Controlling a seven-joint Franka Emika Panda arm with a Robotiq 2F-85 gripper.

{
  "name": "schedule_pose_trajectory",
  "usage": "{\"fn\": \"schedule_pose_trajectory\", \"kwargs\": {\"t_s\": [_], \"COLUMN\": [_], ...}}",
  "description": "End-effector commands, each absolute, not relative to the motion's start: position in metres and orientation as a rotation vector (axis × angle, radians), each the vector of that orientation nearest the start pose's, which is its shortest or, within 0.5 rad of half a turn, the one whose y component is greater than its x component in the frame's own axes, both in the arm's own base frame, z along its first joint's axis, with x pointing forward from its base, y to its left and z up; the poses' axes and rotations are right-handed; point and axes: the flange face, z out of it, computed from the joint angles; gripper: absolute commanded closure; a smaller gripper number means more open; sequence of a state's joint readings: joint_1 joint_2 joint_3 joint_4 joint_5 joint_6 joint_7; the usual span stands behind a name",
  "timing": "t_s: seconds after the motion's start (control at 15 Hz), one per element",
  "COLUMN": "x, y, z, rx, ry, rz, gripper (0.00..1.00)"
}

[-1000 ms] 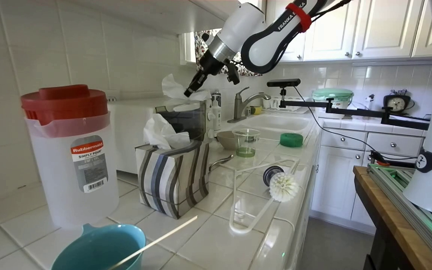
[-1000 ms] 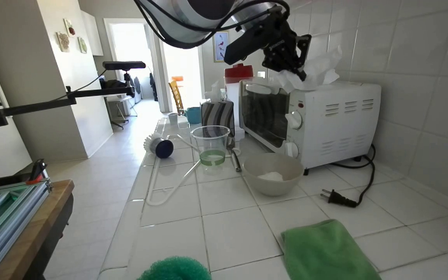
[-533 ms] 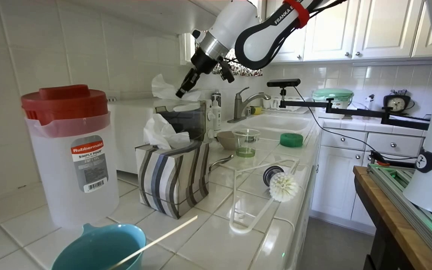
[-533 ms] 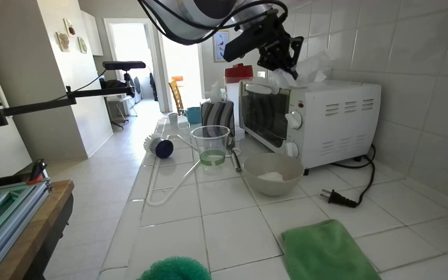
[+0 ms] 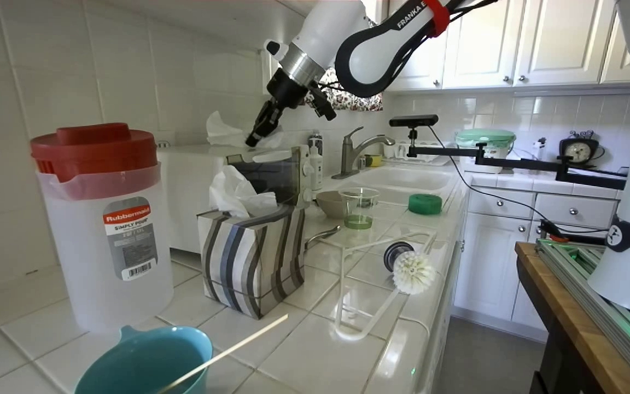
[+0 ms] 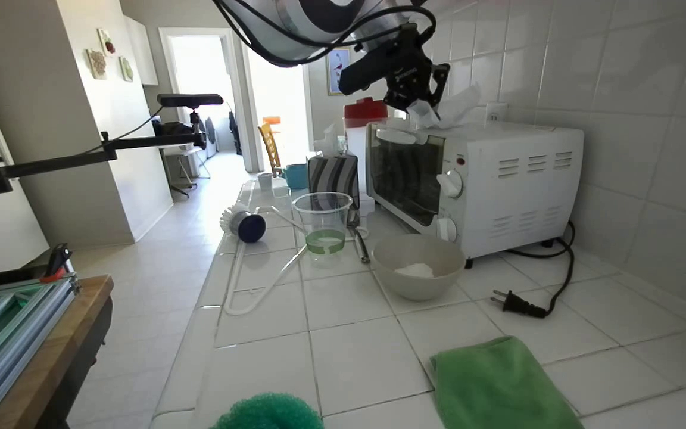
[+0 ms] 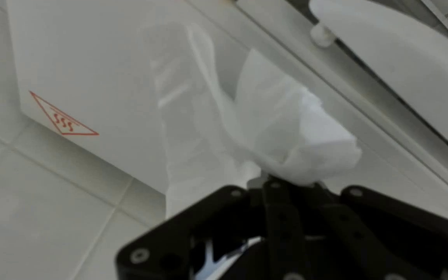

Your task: Use the white napkin to wipe the top of the oven.

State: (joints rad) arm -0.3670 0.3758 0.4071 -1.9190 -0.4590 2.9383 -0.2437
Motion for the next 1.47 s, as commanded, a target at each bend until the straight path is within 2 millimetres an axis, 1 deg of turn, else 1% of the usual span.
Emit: {"fn": "schedule_pose_trajectory", "kwargs": {"t_s": [0.0,0.2,0.53,0.73,0.87,1.0,1.27,1.4], "x": [0.674,0.676,0.678,0.679,0.68,0.679,0.67,0.663], "y": [0.036,0.045,0.065,0.07,0.062,0.046,0.007,-0.011], "z": [0.387,0.387,0.385,0.385,0.385,0.384,0.386,0.385], "rx": [-2.965,-2.949,-2.917,-2.916,-2.946,-2.989,-3.08,-3.118], "ry": [-1.075,-1.125,-1.22,-1.246,-1.234,-1.196,-1.102,-1.068], "rz": [-1.056,-1.039,-1.004,-0.985,-0.961,-0.941,-0.923,-0.908], "gripper": [1.0,1.0,1.0,1.0,1.0,1.0,1.0,1.0]}}
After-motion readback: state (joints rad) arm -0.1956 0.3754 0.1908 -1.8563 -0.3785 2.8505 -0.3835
